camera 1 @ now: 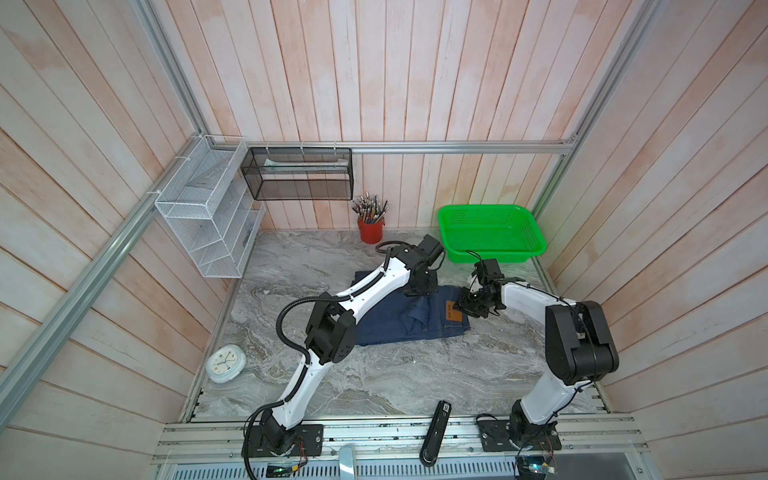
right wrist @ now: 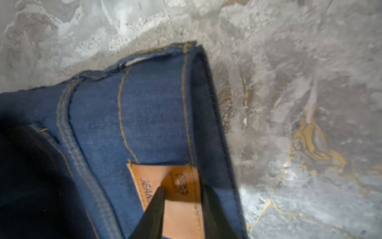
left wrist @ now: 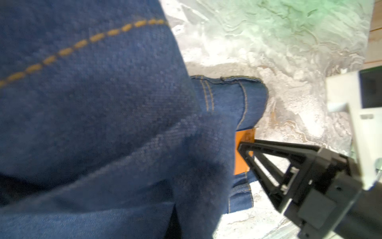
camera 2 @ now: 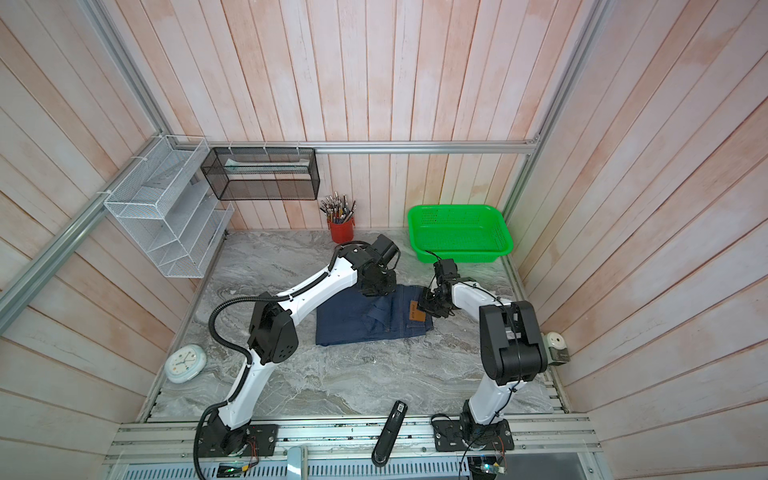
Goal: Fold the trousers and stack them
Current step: 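Lift the leg end with the left gripper and fold it over toward the right gripper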
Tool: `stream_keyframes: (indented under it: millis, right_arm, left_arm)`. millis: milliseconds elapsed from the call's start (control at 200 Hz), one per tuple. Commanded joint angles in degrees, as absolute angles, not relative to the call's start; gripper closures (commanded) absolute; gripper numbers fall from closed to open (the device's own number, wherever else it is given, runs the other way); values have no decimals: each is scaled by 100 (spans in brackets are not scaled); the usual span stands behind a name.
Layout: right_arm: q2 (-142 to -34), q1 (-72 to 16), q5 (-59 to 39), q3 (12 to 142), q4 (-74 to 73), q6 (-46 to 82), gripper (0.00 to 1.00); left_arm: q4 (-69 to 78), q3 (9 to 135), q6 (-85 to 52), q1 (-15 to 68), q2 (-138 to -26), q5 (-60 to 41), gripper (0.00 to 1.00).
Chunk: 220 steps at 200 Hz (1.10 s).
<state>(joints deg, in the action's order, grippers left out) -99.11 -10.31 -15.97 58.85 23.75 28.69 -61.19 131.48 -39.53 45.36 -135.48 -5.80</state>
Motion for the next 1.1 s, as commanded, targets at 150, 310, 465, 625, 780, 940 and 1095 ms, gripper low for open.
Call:
stream_keyframes:
  millis: [150,310,465,625,780,940,1095]
  right_arm:
    - [-9590,-818,-1074,5950,2628,2725,66]
    - [-9543,-600,-889,5971,2742,2664,64]
    - [-9800,-536,-1316,5941,2637,2641,64]
    - [-9984,-542,-1722,5848,2425,2678,65]
    - [-10033,-534,-1911,5770,2329,2707,66]
    - [-10046,-527,-1960,5701,2270,2698,67]
    - [-10072,-530,-1992,5685,2254,2701,67]
  left_arm:
    - [-6341,13268,-4044,4591,-13483,-451,100]
    - [-6483,13141,-4002,4481,-13150,-202,100]
    - [-6603,13228,-3971,4469,-12982,-139,100]
    - [-6632,13520,-4081,4607,-13269,-297,100]
    - [-6589,13781,-4226,4682,-13529,-383,100]
    - [-6563,14262,-4337,4806,-13903,-578,100]
    - [-6601,14702,-4394,4930,-14230,-749,100]
